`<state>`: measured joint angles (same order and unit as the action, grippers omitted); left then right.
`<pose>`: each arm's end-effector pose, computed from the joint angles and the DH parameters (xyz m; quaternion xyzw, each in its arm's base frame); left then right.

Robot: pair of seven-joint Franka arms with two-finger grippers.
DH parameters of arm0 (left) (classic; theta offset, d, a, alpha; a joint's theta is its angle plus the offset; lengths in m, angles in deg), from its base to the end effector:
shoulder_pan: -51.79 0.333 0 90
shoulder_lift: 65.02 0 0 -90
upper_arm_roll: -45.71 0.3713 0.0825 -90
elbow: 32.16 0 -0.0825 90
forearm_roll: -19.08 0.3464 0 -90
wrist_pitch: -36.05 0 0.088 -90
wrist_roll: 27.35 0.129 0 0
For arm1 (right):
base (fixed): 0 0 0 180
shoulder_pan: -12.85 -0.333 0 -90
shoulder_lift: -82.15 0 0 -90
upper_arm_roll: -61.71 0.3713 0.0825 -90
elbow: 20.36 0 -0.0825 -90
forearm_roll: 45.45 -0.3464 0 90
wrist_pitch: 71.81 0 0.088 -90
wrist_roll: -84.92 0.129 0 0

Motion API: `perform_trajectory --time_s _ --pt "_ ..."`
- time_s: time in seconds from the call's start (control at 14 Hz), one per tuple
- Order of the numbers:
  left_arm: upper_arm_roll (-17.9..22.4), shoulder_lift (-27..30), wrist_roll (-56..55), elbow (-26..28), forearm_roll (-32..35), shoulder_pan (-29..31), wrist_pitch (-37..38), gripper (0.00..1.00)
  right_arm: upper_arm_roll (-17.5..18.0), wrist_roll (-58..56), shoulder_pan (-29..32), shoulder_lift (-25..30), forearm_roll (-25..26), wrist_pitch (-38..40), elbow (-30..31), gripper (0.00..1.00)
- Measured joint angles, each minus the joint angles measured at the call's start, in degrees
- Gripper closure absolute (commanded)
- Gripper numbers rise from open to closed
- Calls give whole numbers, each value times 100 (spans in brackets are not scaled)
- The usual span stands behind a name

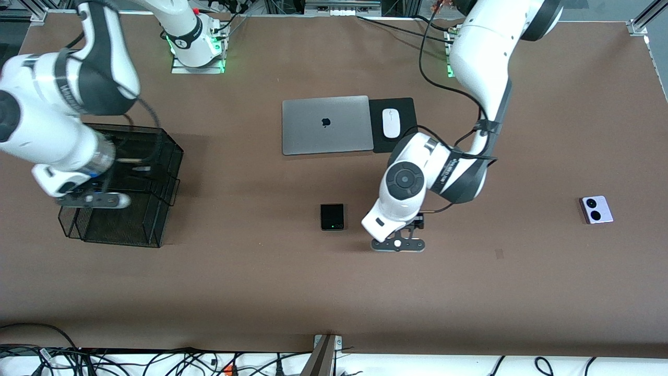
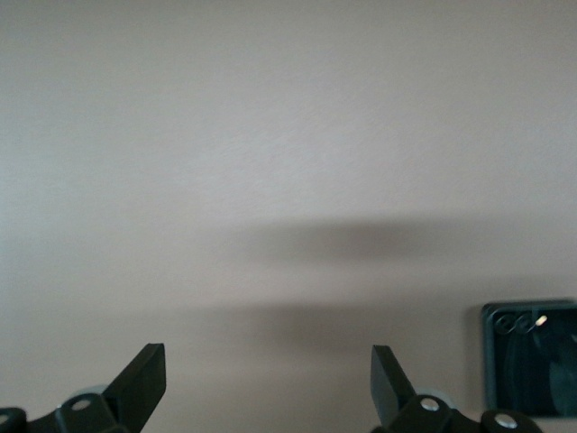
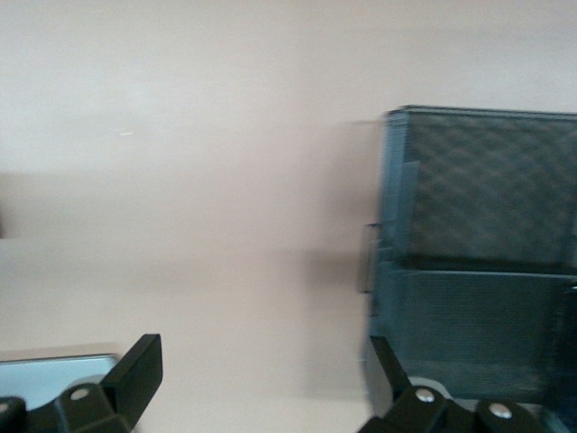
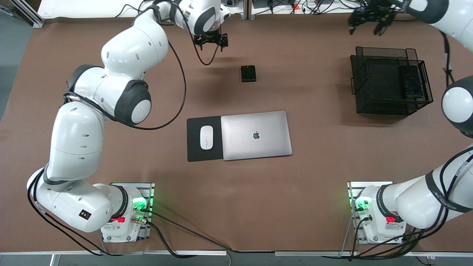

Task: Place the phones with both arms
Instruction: 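Set the flip phone on the table, open and raise the left gripper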

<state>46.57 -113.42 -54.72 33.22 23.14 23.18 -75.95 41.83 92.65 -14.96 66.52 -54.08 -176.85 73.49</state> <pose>0.6797 -0.3549 0.3223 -0.9990 0.0195 -0.0040 0.0411 0.5976 0.1219 0.5036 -0.9991 0.0155 0.0333 0.0217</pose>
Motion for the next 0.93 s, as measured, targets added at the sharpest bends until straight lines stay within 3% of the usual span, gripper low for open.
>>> perform_trajectory --time_s 0.21,0.43,0.72,0.93 --pt "23 348 498 399 14 184 85 0 24 288 -609 -314 -355 -747 -1 0" --pt "44 764 1310 891 18 569 97 0 44 1175 -1364 -1058 -379 -1622 -209 0" --pt "48 1223 2105 1493 410 1046 100 0 60 2574 -1976 -2436 -383 -1803 -1552 0" --pt "50 1351 2650 1699 713 1369 100 0 340 2892 -2010 -3166 -417 -2009 -2307 0"
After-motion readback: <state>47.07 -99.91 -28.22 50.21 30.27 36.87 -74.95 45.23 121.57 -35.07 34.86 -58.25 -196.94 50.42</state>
